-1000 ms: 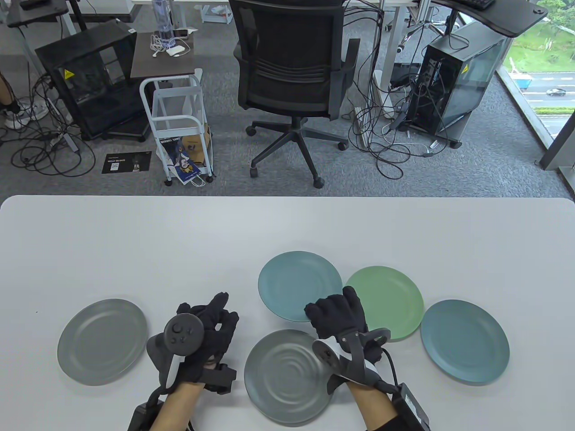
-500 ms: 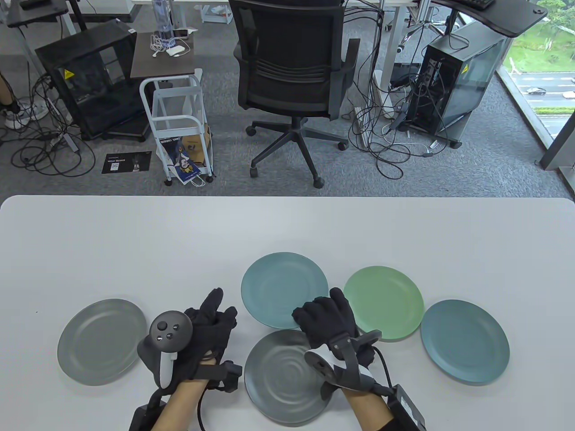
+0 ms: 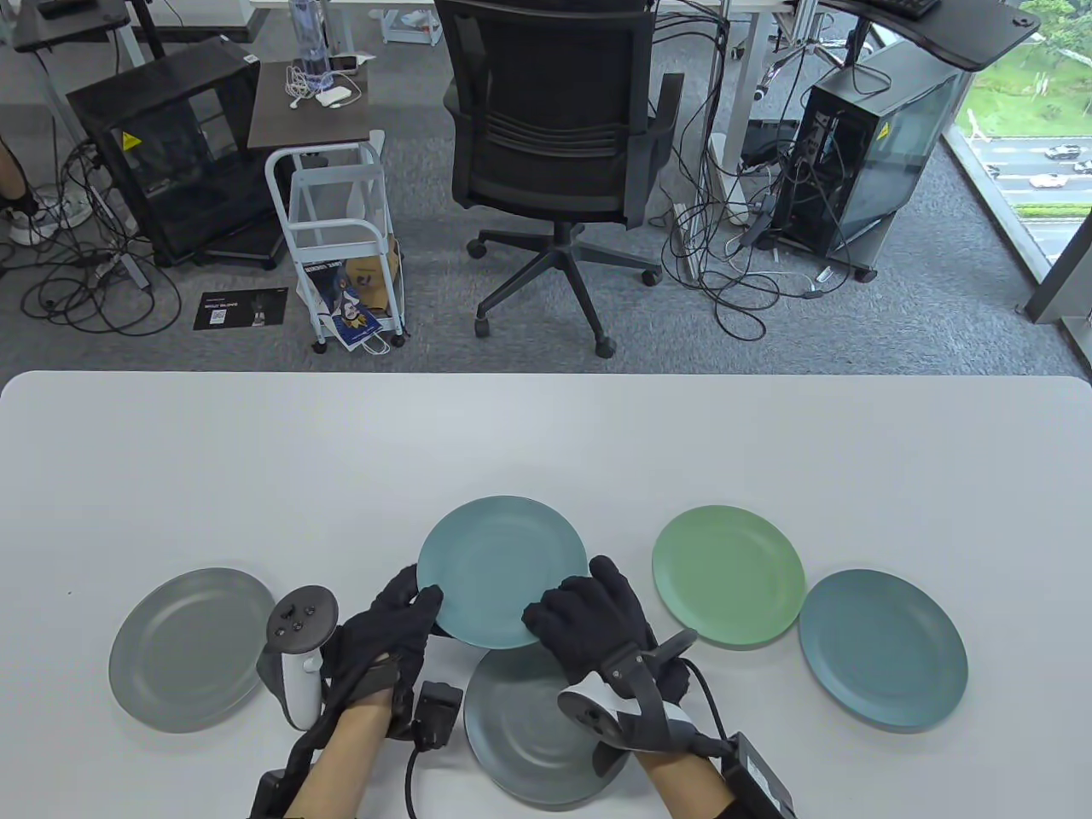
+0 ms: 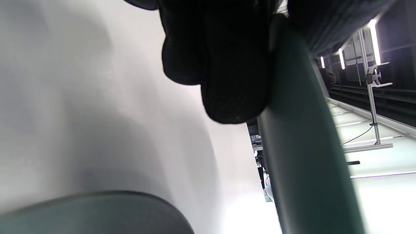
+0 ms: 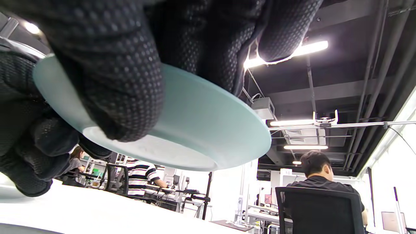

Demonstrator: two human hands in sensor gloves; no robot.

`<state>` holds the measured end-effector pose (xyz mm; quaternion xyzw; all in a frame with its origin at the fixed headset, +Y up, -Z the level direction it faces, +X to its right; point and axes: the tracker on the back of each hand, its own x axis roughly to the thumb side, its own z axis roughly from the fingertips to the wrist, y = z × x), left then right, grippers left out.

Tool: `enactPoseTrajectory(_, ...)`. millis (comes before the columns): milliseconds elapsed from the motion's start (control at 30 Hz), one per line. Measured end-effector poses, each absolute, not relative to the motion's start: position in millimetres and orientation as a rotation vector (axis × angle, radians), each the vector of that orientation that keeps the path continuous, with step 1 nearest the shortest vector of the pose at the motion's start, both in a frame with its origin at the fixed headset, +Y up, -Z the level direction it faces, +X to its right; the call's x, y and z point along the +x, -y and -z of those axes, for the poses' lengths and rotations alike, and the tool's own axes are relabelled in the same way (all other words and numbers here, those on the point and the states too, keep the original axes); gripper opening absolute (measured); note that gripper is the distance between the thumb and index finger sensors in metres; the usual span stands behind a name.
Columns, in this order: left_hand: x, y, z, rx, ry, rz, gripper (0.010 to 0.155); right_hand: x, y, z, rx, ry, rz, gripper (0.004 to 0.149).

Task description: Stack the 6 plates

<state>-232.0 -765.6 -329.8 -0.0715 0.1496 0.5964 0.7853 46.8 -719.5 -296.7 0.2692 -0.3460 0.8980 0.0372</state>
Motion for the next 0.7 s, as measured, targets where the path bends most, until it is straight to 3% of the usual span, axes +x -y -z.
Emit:
enactPoseTrajectory(333, -236, 759, 328, -0.108, -0.349, -1.303, 0.06, 51, 720, 301, 0.796, 0.97, -2.722, 0.038)
enactPoseTrajectory(500, -238, 758, 328, -0.106, -0.354, -1.3, 0.058, 64, 720, 307, 0.679, 0.951, -2.772, 0.066)
enactPoseTrajectory(700, -236, 757, 328, -0.103, -0.333, -1.279, 0.058, 96, 723, 323, 0.46, 0.901, -2.858, 0.071)
